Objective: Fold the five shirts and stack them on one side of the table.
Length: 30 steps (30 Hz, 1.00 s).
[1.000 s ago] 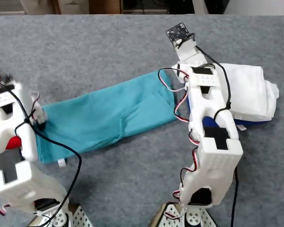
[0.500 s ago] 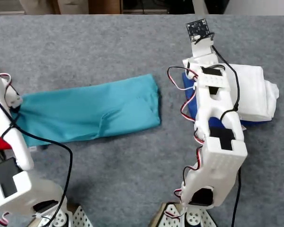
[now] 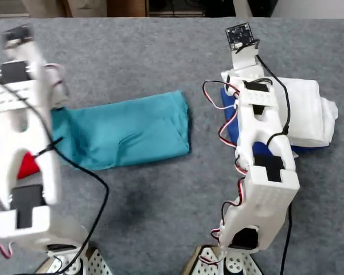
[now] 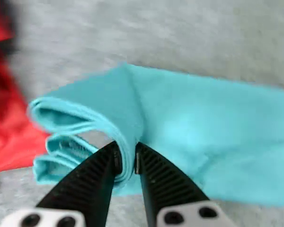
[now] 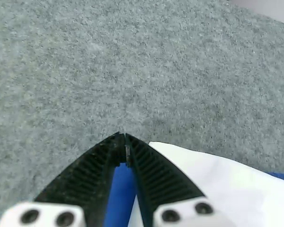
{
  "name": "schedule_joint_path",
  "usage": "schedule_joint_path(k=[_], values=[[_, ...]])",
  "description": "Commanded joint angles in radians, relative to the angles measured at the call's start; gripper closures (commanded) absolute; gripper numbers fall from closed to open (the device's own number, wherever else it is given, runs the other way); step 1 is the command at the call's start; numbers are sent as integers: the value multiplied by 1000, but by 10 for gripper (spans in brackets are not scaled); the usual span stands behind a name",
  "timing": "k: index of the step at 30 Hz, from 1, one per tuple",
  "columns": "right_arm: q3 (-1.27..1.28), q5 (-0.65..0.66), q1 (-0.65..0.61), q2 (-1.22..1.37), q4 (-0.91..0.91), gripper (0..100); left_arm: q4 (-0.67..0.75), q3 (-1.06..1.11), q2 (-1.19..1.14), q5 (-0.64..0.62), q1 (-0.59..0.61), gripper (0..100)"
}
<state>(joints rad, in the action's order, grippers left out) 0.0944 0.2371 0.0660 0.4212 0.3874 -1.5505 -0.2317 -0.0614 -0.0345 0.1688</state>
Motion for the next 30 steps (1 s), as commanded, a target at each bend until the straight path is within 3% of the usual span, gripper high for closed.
schedule_joint_path(k=[1,7,18,30], values=[[-44,-9,15,-2,-18,994,-68,-152,-70,-32,-126,981],[-44,-9,15,-2,-18,994,-204,-463,-294,-84,-287,981],[-44,-9,16,-2,-20,994,-209,-743,-440,-101,-543,981],[-44,-9,15,-2,-21,994,-207,-942,-638,-207,-589,981]])
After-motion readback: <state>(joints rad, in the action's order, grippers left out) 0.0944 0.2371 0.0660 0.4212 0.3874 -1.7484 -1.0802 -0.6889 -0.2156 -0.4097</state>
